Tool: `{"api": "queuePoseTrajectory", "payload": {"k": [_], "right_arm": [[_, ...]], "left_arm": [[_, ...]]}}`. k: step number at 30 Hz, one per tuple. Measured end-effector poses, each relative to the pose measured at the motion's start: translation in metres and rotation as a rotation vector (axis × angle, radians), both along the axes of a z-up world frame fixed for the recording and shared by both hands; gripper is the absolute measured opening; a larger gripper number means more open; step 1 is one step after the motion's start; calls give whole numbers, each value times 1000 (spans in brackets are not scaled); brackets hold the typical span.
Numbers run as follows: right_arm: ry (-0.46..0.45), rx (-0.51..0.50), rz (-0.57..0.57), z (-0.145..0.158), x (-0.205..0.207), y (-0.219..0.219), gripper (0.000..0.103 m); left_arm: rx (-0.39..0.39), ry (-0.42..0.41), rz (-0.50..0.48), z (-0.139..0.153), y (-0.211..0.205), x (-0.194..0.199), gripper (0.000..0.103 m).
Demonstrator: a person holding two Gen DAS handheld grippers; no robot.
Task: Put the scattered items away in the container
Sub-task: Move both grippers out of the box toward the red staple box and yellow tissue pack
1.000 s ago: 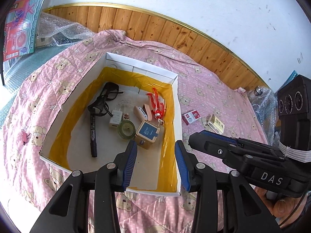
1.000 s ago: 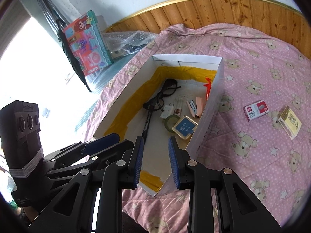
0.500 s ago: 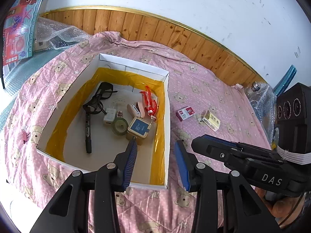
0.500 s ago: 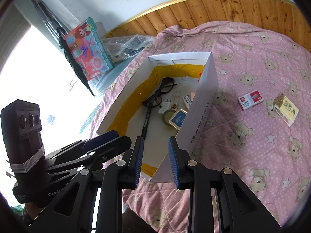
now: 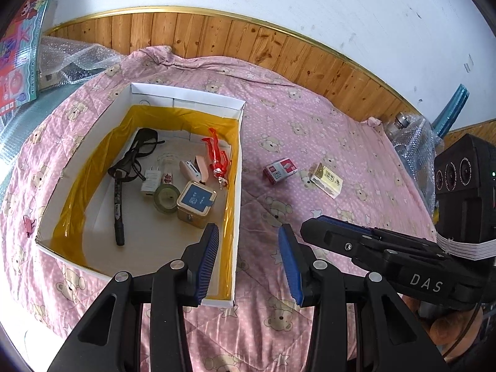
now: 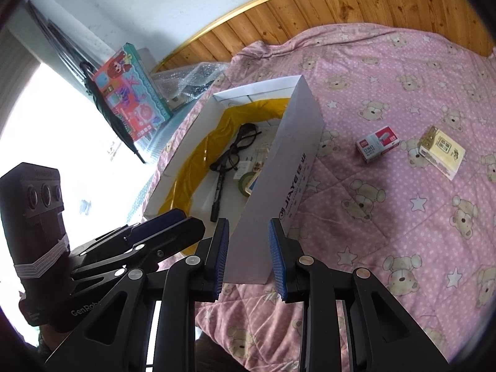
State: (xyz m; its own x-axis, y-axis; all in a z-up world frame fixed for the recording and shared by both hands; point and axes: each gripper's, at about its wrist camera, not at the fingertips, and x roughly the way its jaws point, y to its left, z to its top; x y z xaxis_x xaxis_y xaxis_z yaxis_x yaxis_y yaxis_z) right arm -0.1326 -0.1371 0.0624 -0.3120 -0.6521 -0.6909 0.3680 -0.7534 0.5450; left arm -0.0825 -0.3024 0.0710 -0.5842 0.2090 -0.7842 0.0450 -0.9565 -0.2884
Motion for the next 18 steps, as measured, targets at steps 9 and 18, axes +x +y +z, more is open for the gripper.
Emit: {"api": "queuePoseTrajectory", "payload": {"k": [9, 18], "right_arm": [[-19, -15, -12, -10, -4, 14, 29], [-42, -22, -61, -24, -15, 41, 29]], "left_arm": [[-10, -25, -11, -8, 15, -9, 42], [-24, -54, -50, -17, 38, -24, 42]]}}
